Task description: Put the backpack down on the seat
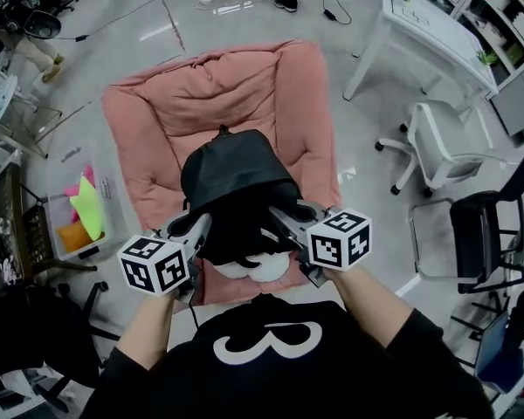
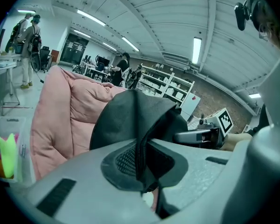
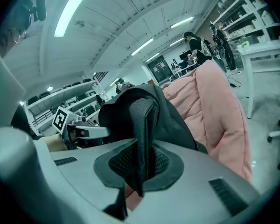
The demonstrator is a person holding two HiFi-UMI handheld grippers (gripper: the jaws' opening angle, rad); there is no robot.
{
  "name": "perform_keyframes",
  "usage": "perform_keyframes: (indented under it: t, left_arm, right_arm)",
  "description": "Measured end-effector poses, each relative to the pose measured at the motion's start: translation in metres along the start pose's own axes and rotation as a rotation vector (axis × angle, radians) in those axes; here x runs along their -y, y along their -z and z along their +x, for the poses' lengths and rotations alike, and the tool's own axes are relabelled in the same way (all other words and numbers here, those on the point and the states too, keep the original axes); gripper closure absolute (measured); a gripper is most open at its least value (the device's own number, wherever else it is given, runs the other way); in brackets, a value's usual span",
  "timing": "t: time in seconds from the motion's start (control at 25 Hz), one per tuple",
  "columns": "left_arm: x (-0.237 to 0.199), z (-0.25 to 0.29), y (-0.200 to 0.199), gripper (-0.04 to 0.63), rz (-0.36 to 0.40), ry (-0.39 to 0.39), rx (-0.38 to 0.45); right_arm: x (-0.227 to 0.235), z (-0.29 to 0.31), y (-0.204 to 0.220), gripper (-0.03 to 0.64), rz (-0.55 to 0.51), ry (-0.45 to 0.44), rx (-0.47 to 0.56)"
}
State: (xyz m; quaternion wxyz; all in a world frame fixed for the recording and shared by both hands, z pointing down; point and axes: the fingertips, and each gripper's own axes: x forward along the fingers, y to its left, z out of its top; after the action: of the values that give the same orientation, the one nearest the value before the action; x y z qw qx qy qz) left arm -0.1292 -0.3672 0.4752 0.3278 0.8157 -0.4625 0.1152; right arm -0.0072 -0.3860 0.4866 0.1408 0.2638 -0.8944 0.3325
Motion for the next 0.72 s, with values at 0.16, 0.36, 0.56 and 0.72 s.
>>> perform_keyframes:
  t: [0.16,0.36,0.56,0.72]
  left_arm:
    - [-0.022,0.017,0.01,0.577,-0.013,-0.022,-0.028]
    - [-0.049,0.038,0.012,0.577,-0.023,-0.023,-0.017]
    - [-0.075,0.057,0.017,0.577,-0.022,-0.048,-0.026]
    - [-0.092,0.07,0.024,0.575,-0.037,-0.072,-0.033]
  right_arm:
    - [0.017,0.022,0.01,0.581,-0.015,0.023,-0.061]
    - [0.035,0.047,0.012,0.581,-0.023,0.025,-0.088]
    - [0.052,0.074,0.014,0.581,-0.071,0.046,-0.136]
    - [0.065,0.094,0.019,0.581,-0.065,0.076,-0.164]
